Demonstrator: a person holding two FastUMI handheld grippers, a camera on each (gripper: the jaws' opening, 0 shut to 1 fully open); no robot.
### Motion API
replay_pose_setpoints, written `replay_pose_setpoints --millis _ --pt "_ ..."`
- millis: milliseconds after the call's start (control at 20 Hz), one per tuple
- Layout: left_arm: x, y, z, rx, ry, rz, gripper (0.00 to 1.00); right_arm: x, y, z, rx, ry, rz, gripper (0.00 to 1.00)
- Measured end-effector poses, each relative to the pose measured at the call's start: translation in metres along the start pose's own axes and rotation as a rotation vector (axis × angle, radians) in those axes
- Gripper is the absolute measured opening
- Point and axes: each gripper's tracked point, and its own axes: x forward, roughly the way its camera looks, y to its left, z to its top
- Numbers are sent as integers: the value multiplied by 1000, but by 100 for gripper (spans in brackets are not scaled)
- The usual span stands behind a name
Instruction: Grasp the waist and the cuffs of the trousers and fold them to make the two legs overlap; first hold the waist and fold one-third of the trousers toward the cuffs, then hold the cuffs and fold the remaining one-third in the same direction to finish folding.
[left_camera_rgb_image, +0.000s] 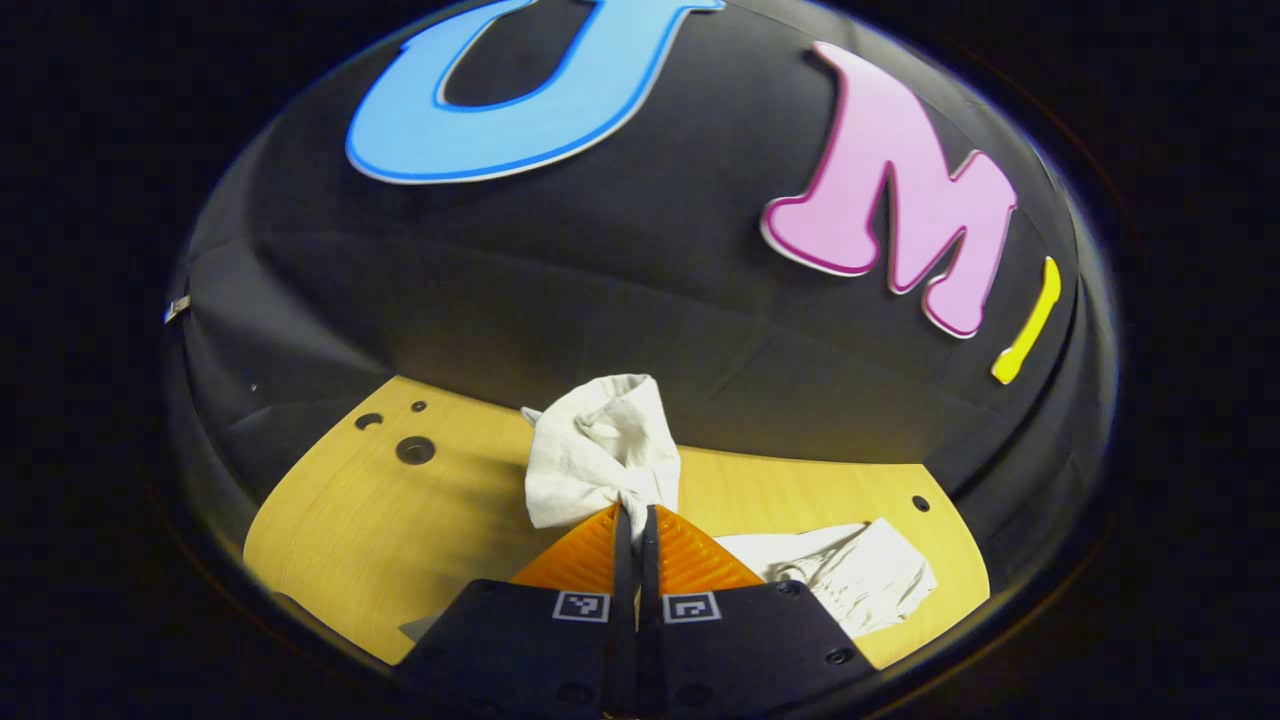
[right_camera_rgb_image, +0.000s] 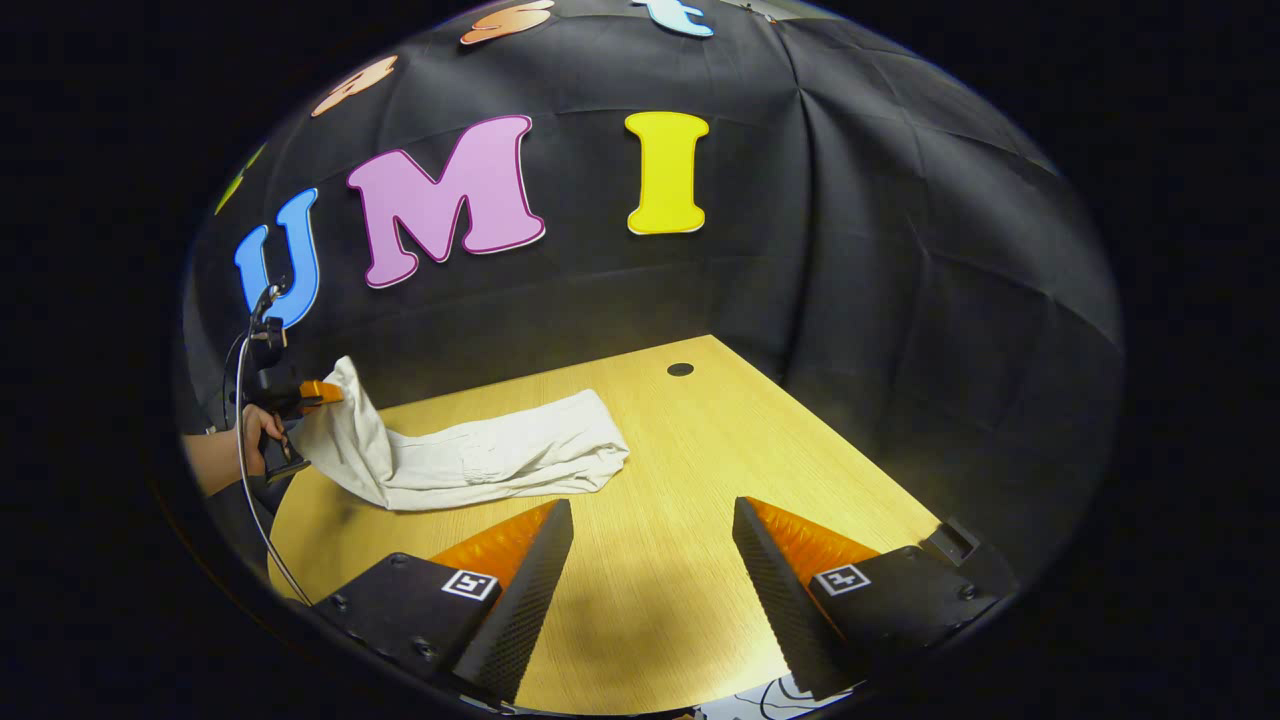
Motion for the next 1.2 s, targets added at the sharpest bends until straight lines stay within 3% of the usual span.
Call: replay_pose_setpoints --millis 350,750,1050,1200 --pt "14 -125 19 34 -22 -128 5 20 -21 12 41 -14 5 99" --pt "32 -257 -7 113 0 -250 5 44 -48 23 80 -11 37 99" --pt "41 -322 -43 133 54 -311 5 56 -62 33 69 -12 62 99" --pt "49 -333 -65 135 94 -303 5 57 -64 34 56 -15 82 99"
